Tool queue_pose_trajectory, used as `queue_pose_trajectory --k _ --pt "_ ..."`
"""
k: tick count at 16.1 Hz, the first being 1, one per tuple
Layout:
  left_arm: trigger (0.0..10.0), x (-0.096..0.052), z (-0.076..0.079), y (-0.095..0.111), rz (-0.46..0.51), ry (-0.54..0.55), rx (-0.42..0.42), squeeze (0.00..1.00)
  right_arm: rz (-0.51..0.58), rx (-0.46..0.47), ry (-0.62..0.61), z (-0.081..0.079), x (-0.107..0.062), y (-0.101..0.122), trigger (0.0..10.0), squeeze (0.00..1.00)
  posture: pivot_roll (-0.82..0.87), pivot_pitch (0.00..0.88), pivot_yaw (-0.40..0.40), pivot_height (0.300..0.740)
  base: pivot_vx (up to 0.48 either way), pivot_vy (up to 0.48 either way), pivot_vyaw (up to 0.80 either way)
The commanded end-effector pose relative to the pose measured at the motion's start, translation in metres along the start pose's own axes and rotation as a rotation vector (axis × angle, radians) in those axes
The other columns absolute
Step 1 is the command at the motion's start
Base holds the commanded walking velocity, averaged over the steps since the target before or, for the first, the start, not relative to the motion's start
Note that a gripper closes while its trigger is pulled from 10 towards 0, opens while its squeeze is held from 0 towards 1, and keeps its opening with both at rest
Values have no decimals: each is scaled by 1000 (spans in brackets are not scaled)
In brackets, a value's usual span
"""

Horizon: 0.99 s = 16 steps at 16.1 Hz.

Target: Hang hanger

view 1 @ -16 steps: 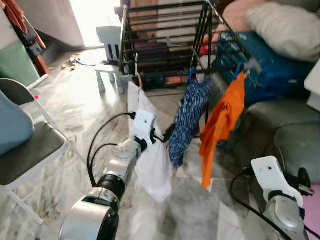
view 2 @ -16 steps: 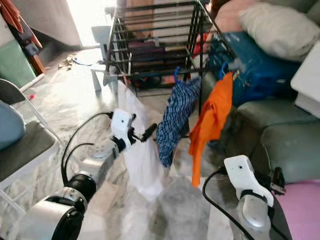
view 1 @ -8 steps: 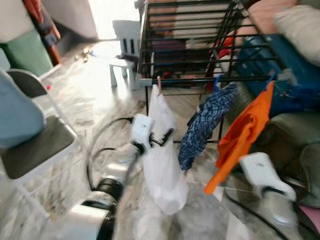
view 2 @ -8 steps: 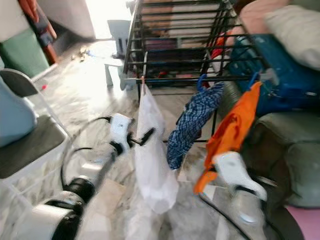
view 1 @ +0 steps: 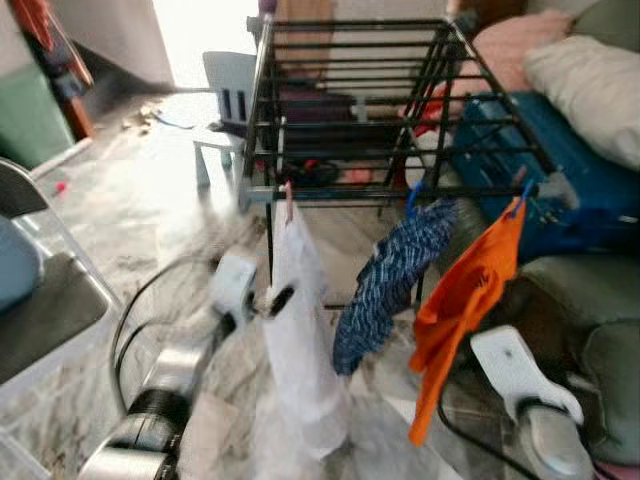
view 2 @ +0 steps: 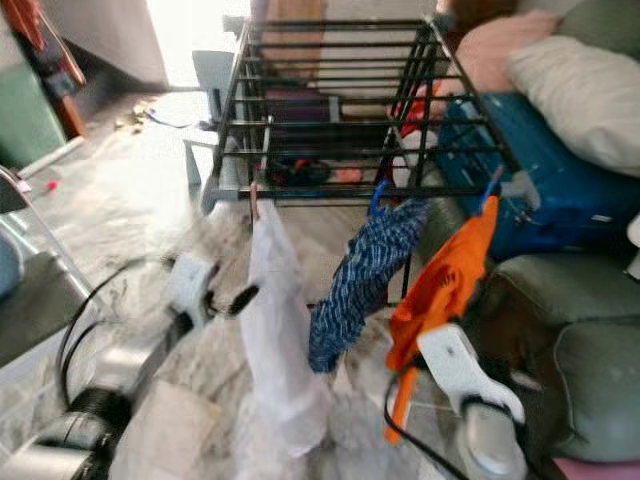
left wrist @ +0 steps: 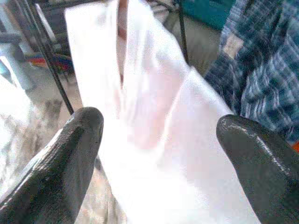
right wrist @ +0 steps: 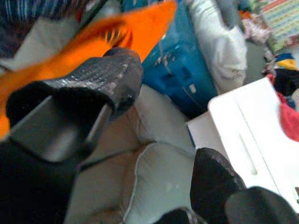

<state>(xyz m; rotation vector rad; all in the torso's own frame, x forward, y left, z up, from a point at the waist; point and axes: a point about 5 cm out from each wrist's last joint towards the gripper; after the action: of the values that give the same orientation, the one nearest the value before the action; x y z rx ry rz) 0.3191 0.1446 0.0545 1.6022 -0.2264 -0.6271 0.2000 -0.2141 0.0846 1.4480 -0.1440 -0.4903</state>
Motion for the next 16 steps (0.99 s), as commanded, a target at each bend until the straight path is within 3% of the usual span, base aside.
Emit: queue_pose_trajectory --k 1,2,6,10,16 --pt "10000 5 9 16 52 -36 45 0 14 -5 17 2 -1 3 10000 0 -24 0 12 740 0 0 0" --pt "10000 -4 8 11 85 67 46 0 48 -4 57 -2 -8 7 10000 0 -29 0 17 740 0 0 0" --pt "10000 -19 9 1 68 182 -1 0 54 -5 147 -12 -27 0 10000 0 -25 0 -2 740 0 0 0" --pt "10000 -14 10 8 76 148 -24 0 47 -9 118 -11 -19 -1 10000 0 -31 0 17 740 68 0 -178" --pt "10000 -7 21 13 69 104 -59 0 47 -26 125 -11 -16 0 10000 0 -57 0 28 740 439 0 -133"
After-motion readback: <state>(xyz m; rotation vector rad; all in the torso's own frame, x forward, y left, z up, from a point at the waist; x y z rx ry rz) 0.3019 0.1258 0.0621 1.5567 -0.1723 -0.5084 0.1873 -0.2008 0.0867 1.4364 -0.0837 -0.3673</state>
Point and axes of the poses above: a point about 5 cm out from each wrist's last joint towards the gripper, its own x axis pointing out of the wrist towards the gripper, its own y axis along the axis of the wrist's last joint, z = x × y, and after that the axes turned 2 degrees about -x, right-handed
